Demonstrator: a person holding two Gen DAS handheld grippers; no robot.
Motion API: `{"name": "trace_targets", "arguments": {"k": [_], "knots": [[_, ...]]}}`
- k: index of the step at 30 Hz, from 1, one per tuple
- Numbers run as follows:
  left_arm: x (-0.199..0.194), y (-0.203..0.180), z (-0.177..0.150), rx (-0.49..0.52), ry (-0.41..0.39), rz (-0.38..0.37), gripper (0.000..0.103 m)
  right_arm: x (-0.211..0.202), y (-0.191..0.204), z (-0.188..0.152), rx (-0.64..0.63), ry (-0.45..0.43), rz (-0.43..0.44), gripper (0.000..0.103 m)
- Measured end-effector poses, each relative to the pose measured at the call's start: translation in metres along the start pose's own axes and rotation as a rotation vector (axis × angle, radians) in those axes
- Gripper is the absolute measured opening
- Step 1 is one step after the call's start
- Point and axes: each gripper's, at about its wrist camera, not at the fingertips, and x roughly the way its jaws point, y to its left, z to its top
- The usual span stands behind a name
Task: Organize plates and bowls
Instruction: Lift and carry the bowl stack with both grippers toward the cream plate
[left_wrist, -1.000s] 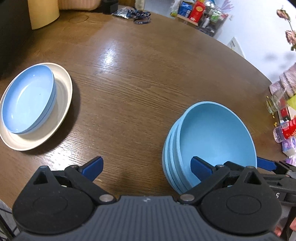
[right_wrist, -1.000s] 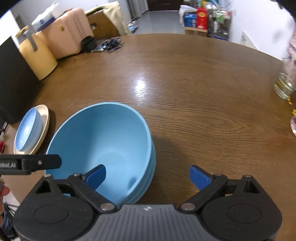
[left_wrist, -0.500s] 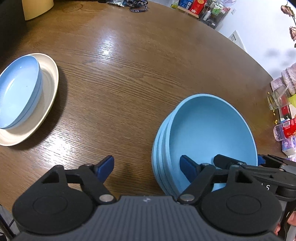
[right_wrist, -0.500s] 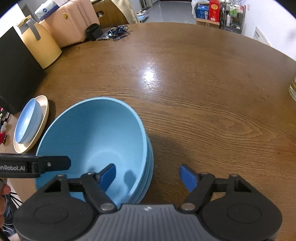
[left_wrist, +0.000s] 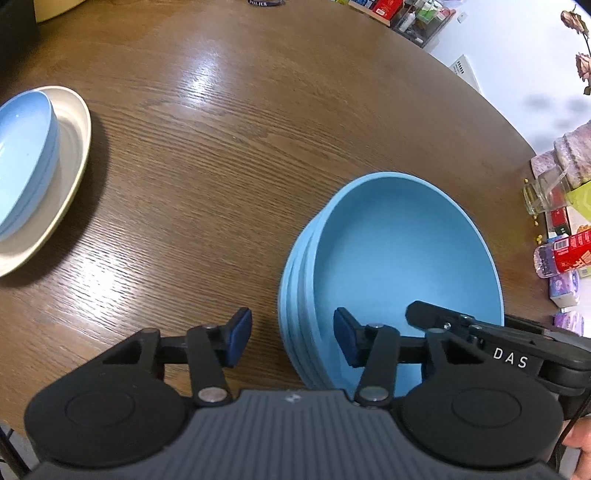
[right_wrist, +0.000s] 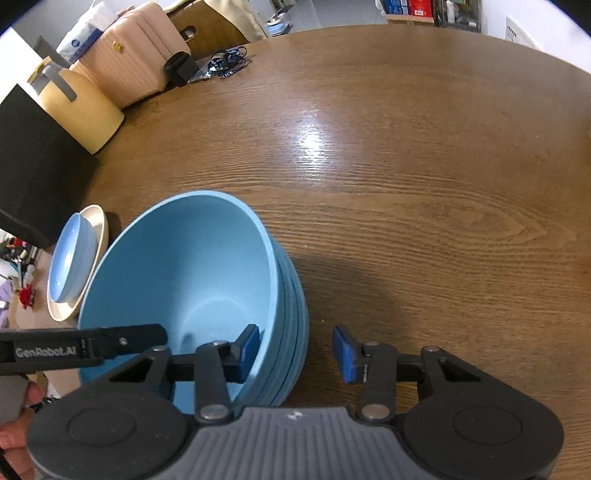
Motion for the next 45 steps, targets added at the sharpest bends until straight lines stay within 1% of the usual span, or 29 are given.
{"name": "trace_targets", "arguments": {"k": [2, 4, 6, 17, 26, 33, 37, 45], "knots": [[0.003, 0.000, 0.000, -0.005, 0.007, -0.016, 0.041, 0.002, -0.001, -0.001, 0.010, 0.009, 0.018, 0.034], [0.005, -0.001, -0.001, -0.006, 0.015, -0.029, 0.040, 0.003, -0.001, -0.001, 0.018, 0.012, 0.036, 0.032], [0.007, 0.000, -0.001, -0.004, 0.021, -0.044, 0.038, 0.004, -0.001, -0.002, 0.021, 0.007, 0.037, 0.032], [0.007, -0.004, -0.005, 0.014, 0.017, -0.029, 0.038, 0.000, 0.002, -0.011, 0.042, -0.014, 0.028, 0.031], [-0.005, -0.003, -0.006, 0.036, -0.021, -0.018, 0.038, -0.008, 0.018, -0.015, 0.034, -0.056, 0.025, 0.030], [-0.024, 0.014, -0.006, 0.017, -0.059, -0.027, 0.038, -0.012, 0.041, -0.013, 0.024, -0.076, 0.034, 0.030], [-0.037, 0.032, -0.001, 0.000, -0.082, -0.034, 0.038, -0.013, 0.063, -0.010, 0.001, -0.092, 0.037, 0.030], [-0.062, 0.068, 0.011, -0.001, -0.121, -0.040, 0.038, -0.011, 0.106, -0.004, -0.015, -0.114, 0.044, 0.029]]}}
